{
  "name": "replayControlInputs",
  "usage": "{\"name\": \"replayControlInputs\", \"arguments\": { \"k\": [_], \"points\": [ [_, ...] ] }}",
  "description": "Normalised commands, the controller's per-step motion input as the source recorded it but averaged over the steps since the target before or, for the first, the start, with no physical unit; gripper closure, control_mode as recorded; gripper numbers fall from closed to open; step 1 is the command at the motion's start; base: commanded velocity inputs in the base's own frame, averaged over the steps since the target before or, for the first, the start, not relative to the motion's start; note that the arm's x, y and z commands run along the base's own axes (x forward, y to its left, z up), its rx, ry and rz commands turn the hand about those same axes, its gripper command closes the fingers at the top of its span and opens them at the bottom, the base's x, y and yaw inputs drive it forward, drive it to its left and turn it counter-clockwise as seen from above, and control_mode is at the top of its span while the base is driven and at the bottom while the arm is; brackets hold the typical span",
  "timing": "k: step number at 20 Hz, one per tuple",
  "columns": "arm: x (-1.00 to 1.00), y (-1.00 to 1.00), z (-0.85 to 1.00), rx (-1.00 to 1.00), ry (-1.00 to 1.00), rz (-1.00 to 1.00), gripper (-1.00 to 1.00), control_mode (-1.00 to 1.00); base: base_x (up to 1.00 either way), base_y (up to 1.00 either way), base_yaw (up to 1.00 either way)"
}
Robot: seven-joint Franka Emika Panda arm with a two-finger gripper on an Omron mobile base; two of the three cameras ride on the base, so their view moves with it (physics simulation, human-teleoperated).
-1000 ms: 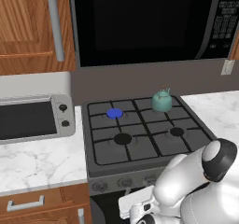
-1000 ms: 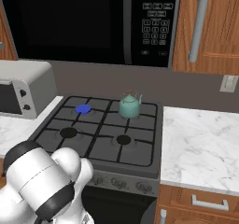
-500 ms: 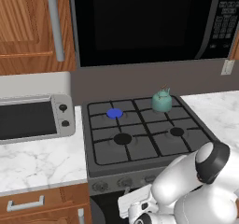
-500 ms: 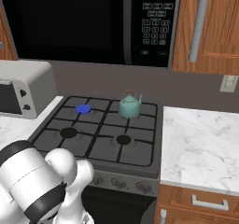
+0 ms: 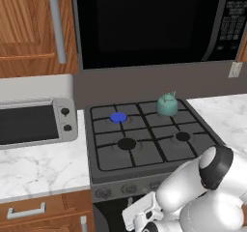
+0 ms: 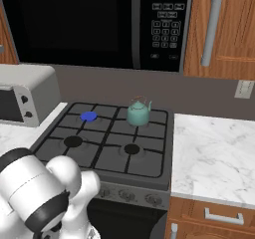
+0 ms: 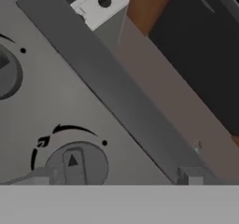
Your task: Turn off the rear left burner of the stove.
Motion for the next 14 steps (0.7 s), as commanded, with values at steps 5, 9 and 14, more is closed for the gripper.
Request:
{"name": "replayControlInputs", "arguments": {
  "k": [5, 9, 14],
  "points": [
    [0.33, 0.0, 0.0, -0.03, 0.13, 0.08, -1.0, -1.0, 0.0, 0.0, 0.0],
    [0.38, 0.0, 0.0, -0.01, 0.08, 0.06, -1.0, -1.0, 0.0, 0.0, 0.0],
    [0.32, -0.02, 0.0, -0.01, 0.05, 0.04, -1.0, -1.0, 0.0, 0.0, 0.0]
  ]
}}
